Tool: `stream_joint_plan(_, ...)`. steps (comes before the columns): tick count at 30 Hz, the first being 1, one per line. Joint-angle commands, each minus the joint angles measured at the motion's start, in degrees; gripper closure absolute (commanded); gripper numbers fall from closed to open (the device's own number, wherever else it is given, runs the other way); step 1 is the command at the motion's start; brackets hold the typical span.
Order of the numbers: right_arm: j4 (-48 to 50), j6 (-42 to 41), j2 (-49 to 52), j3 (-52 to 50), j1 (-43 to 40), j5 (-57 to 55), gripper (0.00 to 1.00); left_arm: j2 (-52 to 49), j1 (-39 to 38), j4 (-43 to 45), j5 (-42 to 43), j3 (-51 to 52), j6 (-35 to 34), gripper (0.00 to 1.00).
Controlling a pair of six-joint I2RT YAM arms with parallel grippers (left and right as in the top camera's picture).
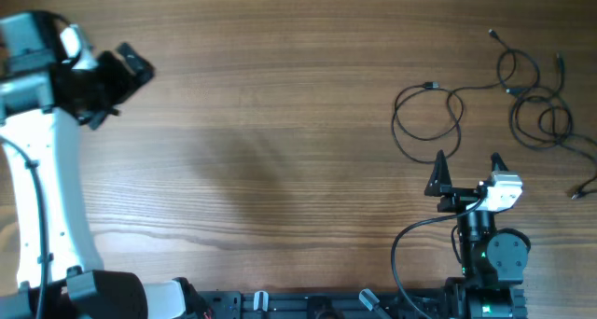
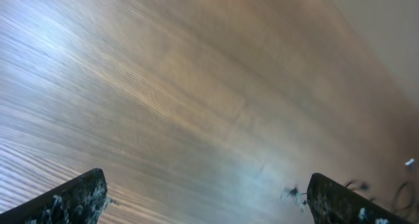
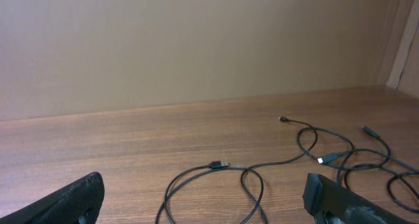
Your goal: Untangle cables
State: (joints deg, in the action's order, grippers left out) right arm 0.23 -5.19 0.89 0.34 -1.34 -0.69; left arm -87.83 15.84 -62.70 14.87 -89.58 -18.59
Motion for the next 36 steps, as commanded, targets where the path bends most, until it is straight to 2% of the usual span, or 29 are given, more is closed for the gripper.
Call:
stream_joint_plan(1, 0.3, -1.0, -0.6, 0.0, -0.2, -0.6, 0.0, 0.4, -6.8, 7.8, -3.0, 7.4, 0.1, 0.0)
stream_joint_plan(4, 0.3, -1.0, -0.6, 0.0, -0.2, -0.6, 0.0, 0.4, -12.4, 19.4, -3.0, 15.3, 0.2, 0.0)
stream_joint_plan(7, 0.3, -1.0, -0.6, 0.0, -0.2, -0.6, 0.0, 1.2, -16.5, 36.1, -3.0, 28.8, 0.1, 0.0)
stream_joint_plan(13, 0.3, -1.0, -0.6, 0.0, -0.2, -0.6, 0.0, 6.5, -17.8, 59.3, -2.9, 49.6, 0.1, 0.0)
stream_joint_plan(15, 0.3, -1.0, -0.6, 0.0, -0.2, -0.6, 0.0, 9.7, -17.8, 69.5, -2.8, 57.5, 0.1, 0.0)
stream_joint_plan(16, 0.3, -1.0, -0.6, 0.0, -0.2, -0.6, 0.0, 12.4, -17.8, 78.4, -2.8, 64.3, 0.1, 0.0)
stream_joint_plan(19, 0.3, -1.0, -0.6, 0.0, -0.2, -0.6, 0.0, 16.5, -17.7, 89.1, -3.0, 73.0, 0.1, 0.0)
stream_joint_plan(21, 0.3, -1.0, -0.6, 0.0, -0.2, -0.6, 0.0, 19.0, -17.7, 92.3, -4.0, 76.8, 0.0, 0.0)
stream_joint_plan(33, 0.3, -1.0, -0.3, 0.0, -0.2, -0.6, 0.0, 24.0, -17.4, 94.4, -6.6, 88.1, -0.1, 0.0)
stream_joint_plan(36, 0.3, -1.0, -0.3, 0.0, -0.2, -0.6, 0.0, 29.8, -17.4, 89.3, -7.3, 89.3, 0.1, 0.0)
